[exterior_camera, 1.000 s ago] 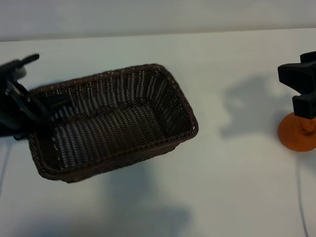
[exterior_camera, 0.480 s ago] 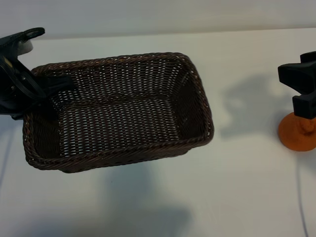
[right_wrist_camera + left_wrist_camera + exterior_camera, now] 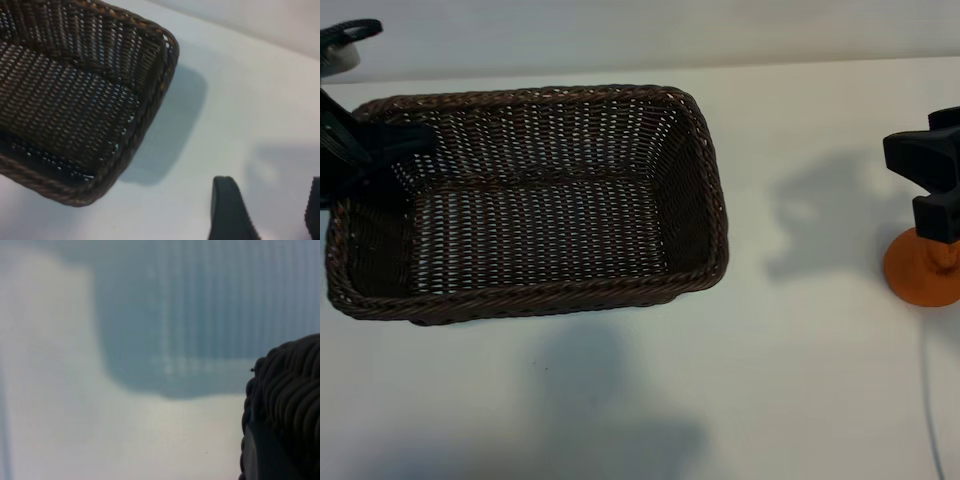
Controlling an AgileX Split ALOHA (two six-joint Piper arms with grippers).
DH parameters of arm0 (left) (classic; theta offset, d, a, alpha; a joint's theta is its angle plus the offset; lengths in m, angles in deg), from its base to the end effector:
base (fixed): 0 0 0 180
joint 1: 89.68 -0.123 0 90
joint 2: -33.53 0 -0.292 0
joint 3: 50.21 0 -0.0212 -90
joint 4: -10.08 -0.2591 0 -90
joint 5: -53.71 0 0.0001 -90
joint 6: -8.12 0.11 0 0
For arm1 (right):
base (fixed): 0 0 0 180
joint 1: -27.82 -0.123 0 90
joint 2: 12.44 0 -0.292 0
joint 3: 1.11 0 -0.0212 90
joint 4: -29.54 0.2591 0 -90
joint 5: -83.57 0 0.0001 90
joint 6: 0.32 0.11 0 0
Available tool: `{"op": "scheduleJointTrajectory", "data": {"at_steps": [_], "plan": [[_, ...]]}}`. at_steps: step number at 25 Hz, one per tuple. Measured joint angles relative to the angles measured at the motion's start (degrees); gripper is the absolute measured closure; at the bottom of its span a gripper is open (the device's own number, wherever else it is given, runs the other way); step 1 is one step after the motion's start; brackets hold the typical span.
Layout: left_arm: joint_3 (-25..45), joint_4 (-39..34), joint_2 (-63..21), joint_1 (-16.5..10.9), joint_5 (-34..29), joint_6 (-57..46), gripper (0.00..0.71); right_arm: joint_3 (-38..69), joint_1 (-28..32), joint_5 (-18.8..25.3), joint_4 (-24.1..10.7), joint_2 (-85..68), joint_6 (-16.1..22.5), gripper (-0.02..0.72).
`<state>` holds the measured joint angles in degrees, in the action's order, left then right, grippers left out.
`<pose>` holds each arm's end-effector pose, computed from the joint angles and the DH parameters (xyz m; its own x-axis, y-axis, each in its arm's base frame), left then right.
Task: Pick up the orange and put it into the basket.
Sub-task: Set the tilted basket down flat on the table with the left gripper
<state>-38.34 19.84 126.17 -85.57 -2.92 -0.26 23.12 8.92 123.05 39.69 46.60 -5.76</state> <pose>0.3035 -0.0374 0.2675 -0.9426 -0.1688 -0.2883 -0.1103 0.9718 -0.2083 0.1823 0.0755 0.3663 -0.5226 -0.1344 -0.8419 -0.3897 0.9160 0.0956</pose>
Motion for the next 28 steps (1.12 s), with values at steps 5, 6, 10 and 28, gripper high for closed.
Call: {"op": "scheduleJointTrajectory", "data": {"at_steps": [5,6,10,28], "plan": [[0.00,6.04,0.13,-3.44,-0.14,10.47,0.550,0.00,0.00,0.00,0.00,0.00,0.00,0.318],[0.00,7.14,0.41,-3.61,-0.14,12.10,0.550,0.00,0.00,0.00,0.00,0.00,0.00,0.318],[0.00,9.87,2.35,-3.62,0.53,15.75,0.550,0.00,0.00,0.00,0.00,0.00,0.00,0.318],[0.00,13.73,12.18,-2.64,7.25,16.82,0.552,0.00,0.00,-0.25,0.05,0.00,0.00,0.318]]}}
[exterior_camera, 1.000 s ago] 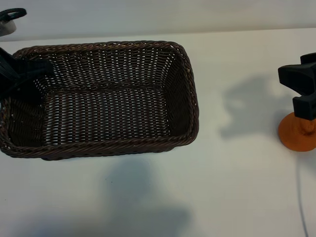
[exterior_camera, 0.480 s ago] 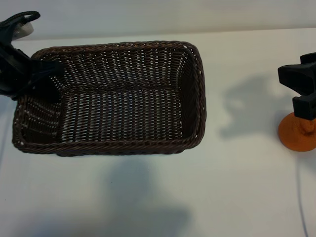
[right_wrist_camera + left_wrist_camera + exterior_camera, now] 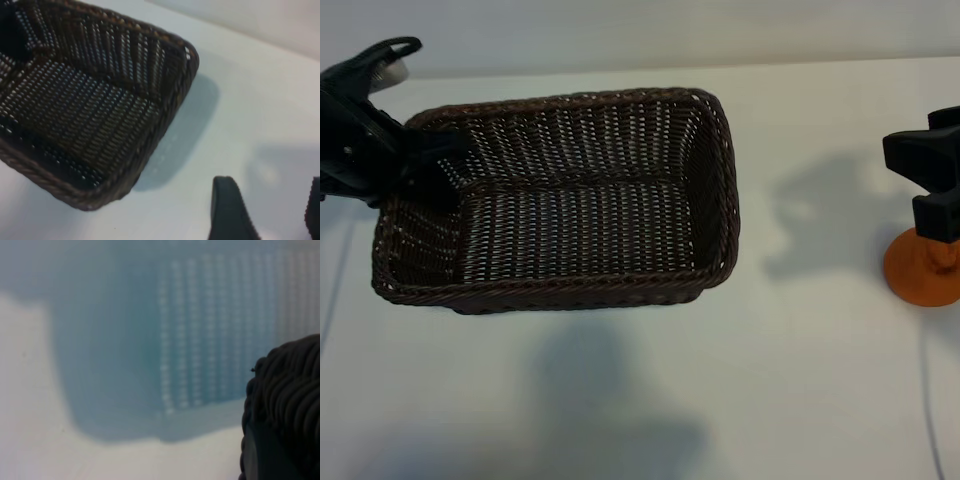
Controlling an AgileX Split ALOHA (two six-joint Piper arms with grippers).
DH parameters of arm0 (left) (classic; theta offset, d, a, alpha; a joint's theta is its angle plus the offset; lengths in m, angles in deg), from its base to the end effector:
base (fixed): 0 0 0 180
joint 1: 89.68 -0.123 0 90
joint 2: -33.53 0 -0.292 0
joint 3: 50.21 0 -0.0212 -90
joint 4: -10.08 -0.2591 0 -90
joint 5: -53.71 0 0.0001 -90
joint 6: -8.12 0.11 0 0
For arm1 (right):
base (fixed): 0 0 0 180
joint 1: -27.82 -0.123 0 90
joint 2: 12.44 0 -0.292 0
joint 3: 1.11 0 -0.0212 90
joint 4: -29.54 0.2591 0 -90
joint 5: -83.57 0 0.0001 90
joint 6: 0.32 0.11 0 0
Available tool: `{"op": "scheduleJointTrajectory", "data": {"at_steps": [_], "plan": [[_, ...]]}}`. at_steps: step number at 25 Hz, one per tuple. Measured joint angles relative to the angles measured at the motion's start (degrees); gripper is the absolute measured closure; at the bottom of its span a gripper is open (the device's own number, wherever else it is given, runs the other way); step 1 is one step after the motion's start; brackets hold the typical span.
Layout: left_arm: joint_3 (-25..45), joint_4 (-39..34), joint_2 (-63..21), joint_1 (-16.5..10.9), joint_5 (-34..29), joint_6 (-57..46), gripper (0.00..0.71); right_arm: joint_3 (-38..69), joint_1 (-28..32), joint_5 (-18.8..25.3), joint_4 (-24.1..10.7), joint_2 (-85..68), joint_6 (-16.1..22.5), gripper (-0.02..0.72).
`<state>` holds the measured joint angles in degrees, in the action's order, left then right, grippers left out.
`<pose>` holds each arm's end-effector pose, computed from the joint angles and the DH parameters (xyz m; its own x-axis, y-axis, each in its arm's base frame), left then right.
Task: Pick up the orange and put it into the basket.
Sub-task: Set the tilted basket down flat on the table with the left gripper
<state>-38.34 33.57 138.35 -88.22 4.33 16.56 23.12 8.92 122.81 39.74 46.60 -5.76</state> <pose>0.3442 -0.0421 0.2072 -0.9652 -0.0975 -0.2427 -0.0141 0.9460 -0.3240 0.1826 0.0755 0.3667 -0.5197 -0.1322 -0.8441 -0.3895 0.9160 0.0963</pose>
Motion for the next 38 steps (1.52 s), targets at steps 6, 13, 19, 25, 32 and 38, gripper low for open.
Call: {"op": "scheduleJointTrajectory", "data": {"at_steps": [6,13,19,25,32,38], "plan": [[0.00,0.00,2.65,3.58,4.48,-0.46,0.552,0.00,0.00,-0.11,0.00,0.00,0.00,0.318],[0.00,0.28,5.69,3.86,5.89,-0.66,0.552,0.00,0.00,-0.15,0.00,0.00,0.00,0.318],[0.00,0.28,7.99,3.86,6.75,-0.66,0.552,0.00,0.00,-0.15,0.00,0.00,0.00,0.318],[0.00,0.28,9.26,3.86,9.00,-0.55,0.552,0.00,0.00,-0.15,0.00,0.00,0.00,0.318],[0.00,0.34,10.62,5.70,11.18,0.44,0.552,0.00,0.00,-0.15,0.00,0.00,0.00,0.318],[0.00,0.38,12.42,7.50,12.57,0.61,0.552,0.00,0.00,-0.15,0.00,0.00,0.00,0.318]]}}
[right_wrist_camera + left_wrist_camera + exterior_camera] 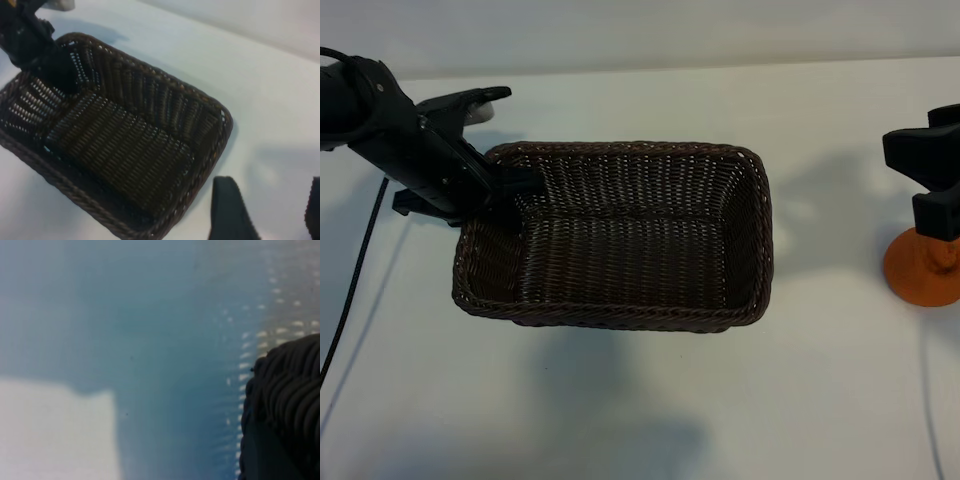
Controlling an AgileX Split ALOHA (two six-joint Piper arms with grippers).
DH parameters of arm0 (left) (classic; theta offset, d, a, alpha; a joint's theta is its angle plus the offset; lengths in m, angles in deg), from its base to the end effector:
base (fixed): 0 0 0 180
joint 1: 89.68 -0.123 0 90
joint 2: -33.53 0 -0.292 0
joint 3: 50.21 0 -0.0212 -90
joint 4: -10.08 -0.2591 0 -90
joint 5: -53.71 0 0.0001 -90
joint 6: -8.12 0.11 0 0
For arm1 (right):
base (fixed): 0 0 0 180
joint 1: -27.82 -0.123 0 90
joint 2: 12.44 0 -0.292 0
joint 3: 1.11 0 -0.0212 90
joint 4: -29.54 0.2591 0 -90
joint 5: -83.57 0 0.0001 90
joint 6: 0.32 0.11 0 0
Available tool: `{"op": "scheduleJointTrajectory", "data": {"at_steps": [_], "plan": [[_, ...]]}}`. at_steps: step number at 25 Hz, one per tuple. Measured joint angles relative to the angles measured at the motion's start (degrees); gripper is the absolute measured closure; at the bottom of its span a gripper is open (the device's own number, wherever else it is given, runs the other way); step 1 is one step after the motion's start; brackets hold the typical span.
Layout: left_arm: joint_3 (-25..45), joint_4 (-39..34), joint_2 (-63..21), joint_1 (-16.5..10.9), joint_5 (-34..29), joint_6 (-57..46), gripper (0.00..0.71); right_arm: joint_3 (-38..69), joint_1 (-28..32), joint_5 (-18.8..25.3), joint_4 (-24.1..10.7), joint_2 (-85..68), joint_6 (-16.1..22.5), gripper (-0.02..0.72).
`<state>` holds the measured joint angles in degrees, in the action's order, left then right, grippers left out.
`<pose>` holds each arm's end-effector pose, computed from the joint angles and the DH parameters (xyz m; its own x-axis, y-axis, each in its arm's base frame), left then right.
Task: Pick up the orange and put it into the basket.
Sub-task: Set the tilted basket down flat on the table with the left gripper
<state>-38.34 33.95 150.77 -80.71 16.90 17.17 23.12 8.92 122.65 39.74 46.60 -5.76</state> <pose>0.3695 -0.0854 0.1333 -0.9711 -0.0250 -0.2372 0.0437 0.9590 -0.2802 0.1827 0.0756 0.3670 -0.5176 -0.1312 -0.8455 -0.3893 0.9161 0.0961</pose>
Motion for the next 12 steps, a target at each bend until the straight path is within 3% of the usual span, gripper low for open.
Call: {"op": "scheduleJointTrajectory", "data": {"at_steps": [12], "plan": [[-0.05,1.76,2.20,0.23,0.41,-0.51,0.552,0.00,0.00,0.00,0.00,0.00,0.00,0.318]]}}
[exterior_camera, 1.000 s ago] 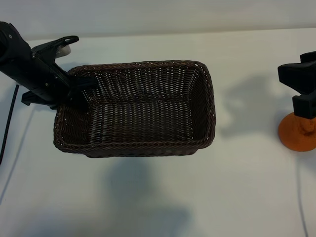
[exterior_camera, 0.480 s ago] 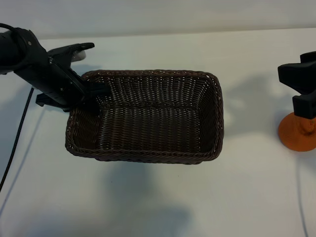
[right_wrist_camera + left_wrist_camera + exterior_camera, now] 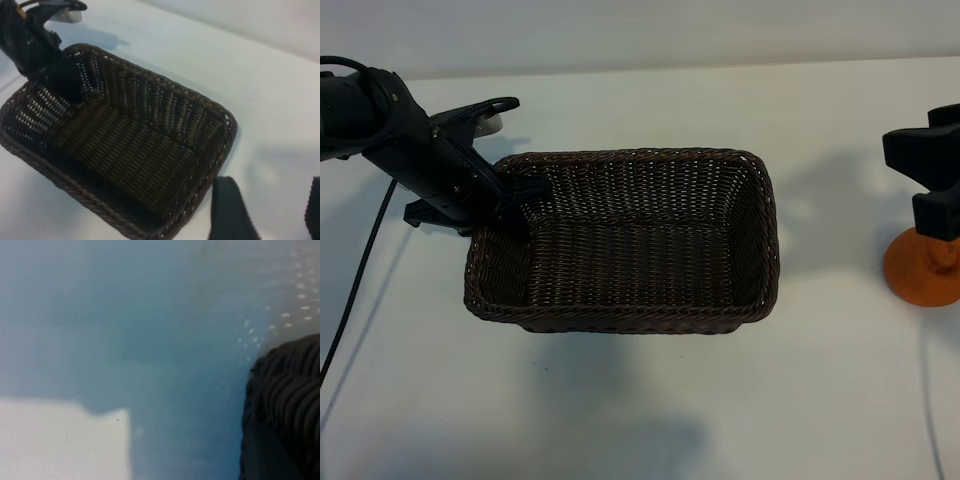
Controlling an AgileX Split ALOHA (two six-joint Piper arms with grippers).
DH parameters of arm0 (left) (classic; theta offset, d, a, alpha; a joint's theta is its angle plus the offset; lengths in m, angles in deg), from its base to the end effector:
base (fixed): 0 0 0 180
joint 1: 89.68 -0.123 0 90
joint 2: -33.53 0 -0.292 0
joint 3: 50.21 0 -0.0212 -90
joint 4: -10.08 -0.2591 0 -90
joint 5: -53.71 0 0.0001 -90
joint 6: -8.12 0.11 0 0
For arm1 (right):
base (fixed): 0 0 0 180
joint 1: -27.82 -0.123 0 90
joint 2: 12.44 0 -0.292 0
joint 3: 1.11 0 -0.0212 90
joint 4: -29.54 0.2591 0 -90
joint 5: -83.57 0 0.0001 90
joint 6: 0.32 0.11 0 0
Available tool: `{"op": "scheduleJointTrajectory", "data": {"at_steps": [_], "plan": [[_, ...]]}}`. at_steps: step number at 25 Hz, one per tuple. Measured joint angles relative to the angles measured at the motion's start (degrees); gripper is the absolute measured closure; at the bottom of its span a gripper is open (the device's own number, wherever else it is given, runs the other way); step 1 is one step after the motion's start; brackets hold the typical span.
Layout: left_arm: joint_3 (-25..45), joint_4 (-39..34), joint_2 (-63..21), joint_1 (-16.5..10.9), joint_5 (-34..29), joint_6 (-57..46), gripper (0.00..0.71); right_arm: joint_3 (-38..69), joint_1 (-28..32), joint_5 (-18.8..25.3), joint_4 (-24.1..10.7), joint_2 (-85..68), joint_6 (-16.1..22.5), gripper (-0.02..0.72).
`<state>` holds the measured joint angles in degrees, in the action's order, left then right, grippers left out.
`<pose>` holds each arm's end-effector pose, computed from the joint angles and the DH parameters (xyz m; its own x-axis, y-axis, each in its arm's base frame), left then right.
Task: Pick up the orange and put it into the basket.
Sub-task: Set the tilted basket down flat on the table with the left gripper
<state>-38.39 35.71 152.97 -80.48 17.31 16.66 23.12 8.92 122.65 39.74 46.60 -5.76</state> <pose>0.3705 -0.0886 0.1197 -0.9781 -0.0547 -0.2008 0.0079 0.9543 -0.2987 0.1827 0.0756 0.3670 -0.5176 -0.1312 -0.8455 -0.3893 0.9161 0.0961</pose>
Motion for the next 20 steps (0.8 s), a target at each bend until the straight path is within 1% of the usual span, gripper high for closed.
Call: {"op": "scheduleJointTrajectory", "data": {"at_steps": [11,13,14,20], "plan": [[-0.78,-0.11,0.00,0.00,-0.77,-0.42,0.552,0.00,0.00,0.00,0.00,0.00,0.00,0.318],[-1.89,-0.06,0.01,0.00,-2.05,-0.57,0.531,0.00,0.00,0.00,0.00,0.00,0.00,0.318],[-2.40,0.00,0.01,0.00,-2.61,-0.71,0.506,0.00,0.00,0.00,0.00,0.00,0.00,0.318],[-4.38,0.44,0.01,0.00,-6.47,-2.94,0.229,0.00,0.00,0.00,0.00,0.00,0.00,0.318]]}}
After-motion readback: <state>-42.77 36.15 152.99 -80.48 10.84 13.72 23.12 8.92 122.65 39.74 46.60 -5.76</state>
